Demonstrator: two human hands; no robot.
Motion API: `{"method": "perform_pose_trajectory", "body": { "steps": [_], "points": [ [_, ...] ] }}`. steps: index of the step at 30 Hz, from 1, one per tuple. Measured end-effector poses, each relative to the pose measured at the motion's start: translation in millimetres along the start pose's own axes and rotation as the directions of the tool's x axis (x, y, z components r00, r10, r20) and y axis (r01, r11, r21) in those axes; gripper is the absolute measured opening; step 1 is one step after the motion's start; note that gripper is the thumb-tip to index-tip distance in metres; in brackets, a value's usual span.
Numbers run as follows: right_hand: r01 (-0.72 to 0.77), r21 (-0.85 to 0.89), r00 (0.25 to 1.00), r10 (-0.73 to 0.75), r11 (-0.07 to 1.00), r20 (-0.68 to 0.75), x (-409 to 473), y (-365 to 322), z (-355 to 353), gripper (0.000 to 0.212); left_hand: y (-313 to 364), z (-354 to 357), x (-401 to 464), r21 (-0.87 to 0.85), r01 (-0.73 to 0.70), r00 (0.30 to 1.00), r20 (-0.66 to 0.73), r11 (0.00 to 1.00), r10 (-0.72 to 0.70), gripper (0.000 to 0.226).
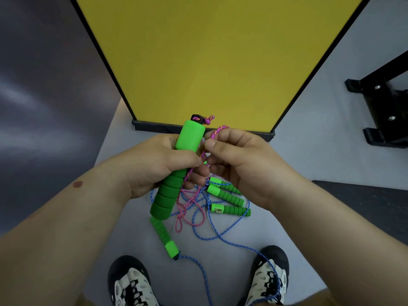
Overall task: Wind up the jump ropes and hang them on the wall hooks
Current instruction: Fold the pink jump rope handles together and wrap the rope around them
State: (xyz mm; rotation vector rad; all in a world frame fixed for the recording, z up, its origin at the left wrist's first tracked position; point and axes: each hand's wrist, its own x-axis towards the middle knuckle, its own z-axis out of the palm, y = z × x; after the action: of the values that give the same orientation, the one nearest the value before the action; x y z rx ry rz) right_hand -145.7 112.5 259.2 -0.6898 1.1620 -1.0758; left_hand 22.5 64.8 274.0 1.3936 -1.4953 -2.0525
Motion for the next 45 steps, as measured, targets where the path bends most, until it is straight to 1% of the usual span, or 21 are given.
{"method": "perform_pose_trajectory", "body": {
  "steps": [4, 8, 12, 14, 17, 20, 21, 23, 25, 27, 29, 33, 37, 39, 42, 45],
  "points": [
    [0.032, 0.000, 0.996, -0.032, 0.999, -0.082, 2, 0, -2, 0.010, 0, -1, 0, -0.017, 0.011, 1.000, -0.019, 1.000, -0.012, 0.006],
    [0.069, 0.057, 0.980, -0.057, 0.996, -0.191, 6, -7, -8, 0.004, -1, -1, 1, -0.010, 0.013, 1.000, -0.015, 1.000, -0.013, 0.005],
    [0.114, 0.129, 0.956, -0.074, 0.985, -0.283, 9, -16, -17, 0.007, 0, -2, 0, -0.020, 0.012, 1.000, -0.010, 1.000, -0.012, 0.005],
    [0.122, 0.154, 0.949, -0.070, 0.980, -0.306, 10, -19, -20, 0.007, 0, -1, 0, -0.024, 0.009, 1.000, -0.007, 1.000, -0.009, 0.005],
    [0.096, 0.187, 0.957, -0.039, 0.978, -0.287, 9, -17, -17, 0.000, 0, -1, 0, -0.014, 0.005, 1.000, -0.012, 1.000, -0.005, 0.004],
    [0.011, 0.197, 0.982, 0.027, 0.980, -0.189, 8, -12, -14, 0.012, -1, 0, 0, -0.013, 0.008, 1.000, -0.019, 1.000, -0.009, 0.005],
    [-0.022, 0.172, 0.989, 0.047, 0.985, -0.141, 6, -11, -11, 0.012, -1, 1, 0, -0.014, 0.009, 1.000, -0.020, 1.000, -0.009, 0.005],
    [-0.059, 0.099, 0.997, 0.064, 0.993, -0.046, 3, -7, -6, 0.002, -1, 1, 0, -0.017, 0.007, 1.000, -0.022, 1.000, -0.007, 0.008],
    [-0.054, 0.047, 0.999, 0.054, 0.997, -0.003, 0, -3, -3, 0.010, -1, 2, 0, -0.008, 0.002, 1.000, -0.021, 1.000, -0.002, 0.011],
    [-0.026, 0.014, 1.000, 0.026, 1.000, -0.016, 0, -2, -1, 0.013, -2, 1, 0, -0.006, 0.004, 1.000, -0.023, 1.000, -0.004, 0.011],
    [-0.002, 0.009, 0.998, 0.002, 1.000, -0.060, 2, -3, -3, 0.012, -2, 0, 1, -0.015, 0.011, 1.000, -0.023, 1.000, -0.011, 0.008],
    [0.045, 0.055, 0.985, -0.035, 0.997, -0.171, 6, -8, -9, 0.006, -1, -1, 1, -0.017, 0.011, 1.000, -0.020, 1.000, -0.011, 0.005],
    [0.101, 0.128, 0.957, -0.061, 0.987, -0.283, 9, -16, -17, 0.006, -2, -2, 1, -0.012, 0.014, 1.000, -0.013, 1.000, -0.014, 0.004],
    [0.114, 0.149, 0.947, -0.063, 0.982, -0.315, 10, -19, -20, 0.005, -2, -2, 1, -0.015, 0.011, 1.000, -0.019, 1.000, -0.011, 0.004],
    [0.099, 0.180, 0.958, -0.045, 0.979, -0.282, 10, -17, -20, 0.001, -1, 0, 0, -0.014, 0.004, 1.000, -0.019, 1.000, -0.005, 0.004],
    [0.032, 0.161, 0.984, -0.003, 0.986, -0.178, 8, -12, -15, 0.006, -1, 1, 0, -0.014, 0.007, 1.000, -0.027, 1.000, -0.007, 0.005]
  ]
}}
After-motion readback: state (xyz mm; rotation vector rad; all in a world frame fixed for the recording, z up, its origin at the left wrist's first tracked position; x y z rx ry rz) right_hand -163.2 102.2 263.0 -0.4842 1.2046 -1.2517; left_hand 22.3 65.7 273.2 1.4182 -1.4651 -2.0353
